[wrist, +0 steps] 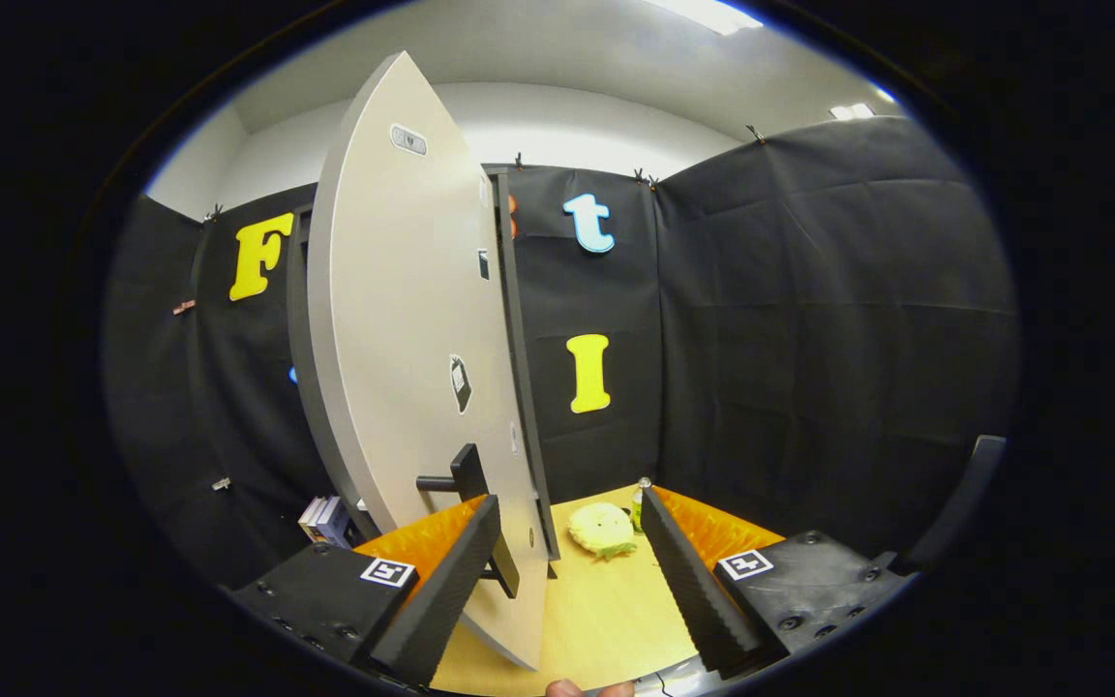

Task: Open the shoe cabinet door, grab the shoes and put them into the shoe cabinet, then close the shoe cabinet door.

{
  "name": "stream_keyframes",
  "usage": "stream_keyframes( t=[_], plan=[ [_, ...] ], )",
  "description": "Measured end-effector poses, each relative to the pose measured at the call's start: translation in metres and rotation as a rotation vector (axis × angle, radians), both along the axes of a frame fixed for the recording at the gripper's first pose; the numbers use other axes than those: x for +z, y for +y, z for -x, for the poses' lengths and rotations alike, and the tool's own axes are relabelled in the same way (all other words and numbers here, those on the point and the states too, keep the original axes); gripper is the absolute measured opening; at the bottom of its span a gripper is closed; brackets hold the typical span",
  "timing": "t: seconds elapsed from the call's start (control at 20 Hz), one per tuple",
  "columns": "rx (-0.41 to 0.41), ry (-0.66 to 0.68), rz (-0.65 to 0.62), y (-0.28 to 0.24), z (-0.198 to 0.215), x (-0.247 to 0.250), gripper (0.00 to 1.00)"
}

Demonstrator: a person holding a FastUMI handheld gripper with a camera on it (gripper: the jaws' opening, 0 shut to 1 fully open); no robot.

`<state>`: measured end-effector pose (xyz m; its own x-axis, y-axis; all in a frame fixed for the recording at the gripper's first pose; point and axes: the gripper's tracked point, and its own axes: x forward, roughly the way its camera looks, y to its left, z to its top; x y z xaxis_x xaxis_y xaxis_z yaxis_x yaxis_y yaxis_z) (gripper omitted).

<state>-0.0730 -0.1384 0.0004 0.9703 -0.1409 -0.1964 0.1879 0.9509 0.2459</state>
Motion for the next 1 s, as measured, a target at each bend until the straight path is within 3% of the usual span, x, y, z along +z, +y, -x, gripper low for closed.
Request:
stream_keyframes(
  t=[0.35, 0.7, 1.0],
  plan=[
    [0.026, -0.041, -0.004, 0.066, -0.018, 0.013, 0.98],
    [0.204, -0.061, -0.014, 0.141, -0.044, 0.02, 0.98],
    [0.26, -0.079, -0.006, 0.169, -0.062, 0.023, 0.98]
  ],
)
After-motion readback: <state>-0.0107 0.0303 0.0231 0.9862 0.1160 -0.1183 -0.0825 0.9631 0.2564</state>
